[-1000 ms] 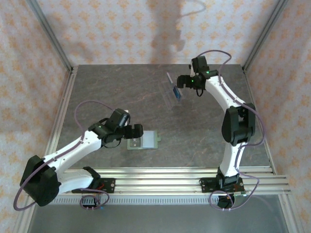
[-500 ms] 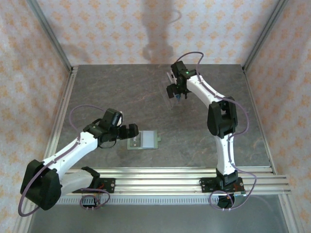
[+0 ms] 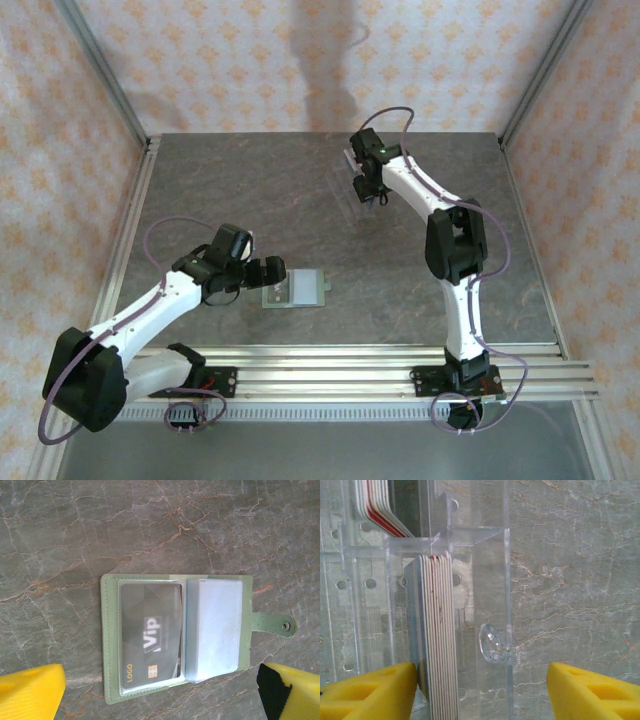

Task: Put the credit cards into the card holder

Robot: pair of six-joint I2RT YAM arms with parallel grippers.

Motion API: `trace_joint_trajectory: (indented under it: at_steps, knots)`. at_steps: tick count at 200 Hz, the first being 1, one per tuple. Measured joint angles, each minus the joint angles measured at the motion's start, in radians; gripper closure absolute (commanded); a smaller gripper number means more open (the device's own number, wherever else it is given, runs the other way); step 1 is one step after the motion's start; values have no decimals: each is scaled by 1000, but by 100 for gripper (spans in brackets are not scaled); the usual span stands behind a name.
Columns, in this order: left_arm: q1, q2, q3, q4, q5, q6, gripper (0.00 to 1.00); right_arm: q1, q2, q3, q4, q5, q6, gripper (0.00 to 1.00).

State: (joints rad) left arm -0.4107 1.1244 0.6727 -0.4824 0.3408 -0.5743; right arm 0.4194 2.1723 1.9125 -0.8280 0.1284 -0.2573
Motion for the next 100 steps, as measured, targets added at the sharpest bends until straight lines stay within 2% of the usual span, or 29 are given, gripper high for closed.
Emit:
trace_joint_trajectory:
  at_steps: [100]
  knots:
    - [0, 12, 0, -5, 0, 0, 1, 43, 0, -14, 16, 192, -63, 43]
